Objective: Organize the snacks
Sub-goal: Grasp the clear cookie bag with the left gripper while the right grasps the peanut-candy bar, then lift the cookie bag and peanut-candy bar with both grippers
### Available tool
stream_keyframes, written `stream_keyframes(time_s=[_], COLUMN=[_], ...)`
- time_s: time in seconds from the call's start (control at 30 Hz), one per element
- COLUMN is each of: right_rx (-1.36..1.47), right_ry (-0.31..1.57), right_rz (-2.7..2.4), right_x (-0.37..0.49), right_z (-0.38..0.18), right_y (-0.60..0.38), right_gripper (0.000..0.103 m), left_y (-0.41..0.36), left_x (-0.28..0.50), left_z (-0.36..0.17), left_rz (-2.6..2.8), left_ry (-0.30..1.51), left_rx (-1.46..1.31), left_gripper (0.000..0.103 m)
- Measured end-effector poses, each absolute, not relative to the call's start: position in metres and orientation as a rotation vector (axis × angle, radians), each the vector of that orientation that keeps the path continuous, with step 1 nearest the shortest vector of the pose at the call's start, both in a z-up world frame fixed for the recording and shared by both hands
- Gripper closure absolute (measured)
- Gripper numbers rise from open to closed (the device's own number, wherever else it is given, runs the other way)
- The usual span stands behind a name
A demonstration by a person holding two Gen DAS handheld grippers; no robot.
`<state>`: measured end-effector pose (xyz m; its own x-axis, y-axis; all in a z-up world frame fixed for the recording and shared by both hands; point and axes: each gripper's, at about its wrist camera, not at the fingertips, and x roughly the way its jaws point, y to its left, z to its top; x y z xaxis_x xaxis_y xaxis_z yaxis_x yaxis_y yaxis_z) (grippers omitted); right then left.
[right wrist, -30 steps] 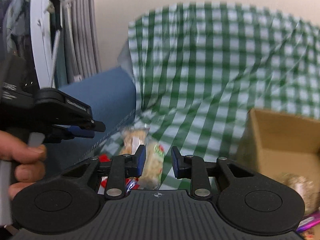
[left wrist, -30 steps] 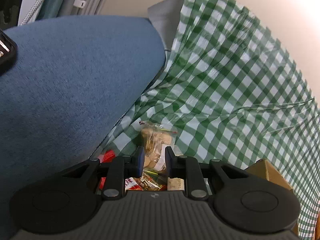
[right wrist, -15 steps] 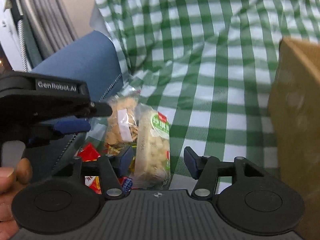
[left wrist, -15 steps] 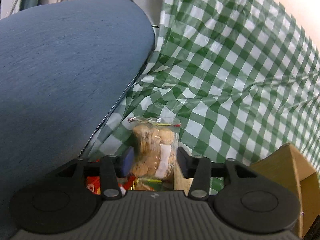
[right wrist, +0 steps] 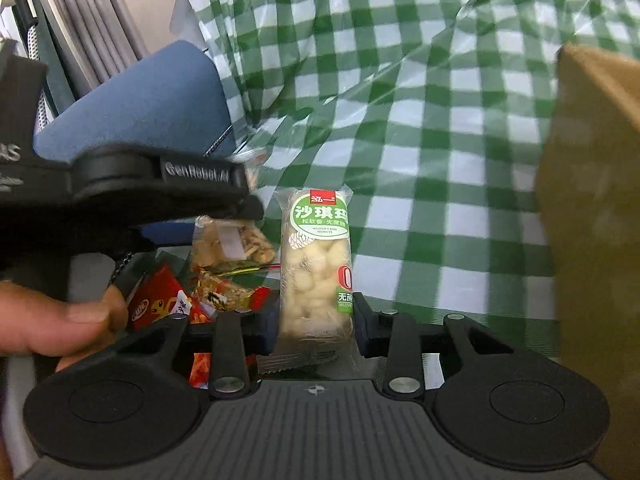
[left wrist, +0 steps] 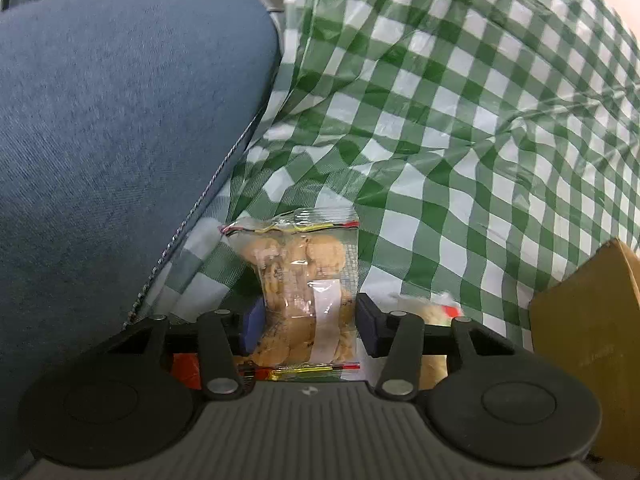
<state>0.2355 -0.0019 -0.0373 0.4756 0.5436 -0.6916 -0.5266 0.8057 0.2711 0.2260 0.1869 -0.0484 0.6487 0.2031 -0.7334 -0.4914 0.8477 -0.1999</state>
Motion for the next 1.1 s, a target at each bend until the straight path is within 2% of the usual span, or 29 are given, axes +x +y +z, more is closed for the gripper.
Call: stream_keyframes(time_s=[0.13, 0.4, 0.67, 0.87, 0.97, 1.07, 1.1], right_rx=[-0.057, -0.205, -0.24, -0.251, -0.246, -0.231, -0.23], right_ry=[0.822, 0.782, 0.871, 0.952, 0.977, 0.979, 0.981], right_rz=[0.667, 0.704, 0.667, 0.597, 0.588, 0.591, 0.594], right_x=[0.214, 0.135, 0.091, 0.083, 0.084, 0.084, 0.084], right_z=[-0.018, 0.009, 0.003, -0.015, -0.02, -0.021, -0.021], right_y=[-0.013, -0.047, -0.073, -0.077, -0.079, -0.082, -0.082], right_gripper=[0.065, 0.065, 0.065, 0.065, 0.064, 0.061, 0.06], left_y=[0.18, 0.157, 0.142, 0.113, 0.098, 0.094, 0.094], left_x=[0.213, 0.144, 0.104, 0.112, 0.114, 0.109, 0.112], left_z=[-0.037, 0.005, -0.004, -0.024, -0.03, -0.031, -0.03], left_rz=[0.379, 0.232, 0.104, 0.133, 0.145, 0.146, 0.147], left_ry=[0.732, 0.674, 0.855, 1.053, 1.09, 1.072, 1.07], left_rx=[-0.389, -0.441, -0.551, -0.412, -0.355, -0.357, -0.358], left_gripper=[0.058, 0.058, 0.058, 0.057, 0.052, 0.039, 0.038])
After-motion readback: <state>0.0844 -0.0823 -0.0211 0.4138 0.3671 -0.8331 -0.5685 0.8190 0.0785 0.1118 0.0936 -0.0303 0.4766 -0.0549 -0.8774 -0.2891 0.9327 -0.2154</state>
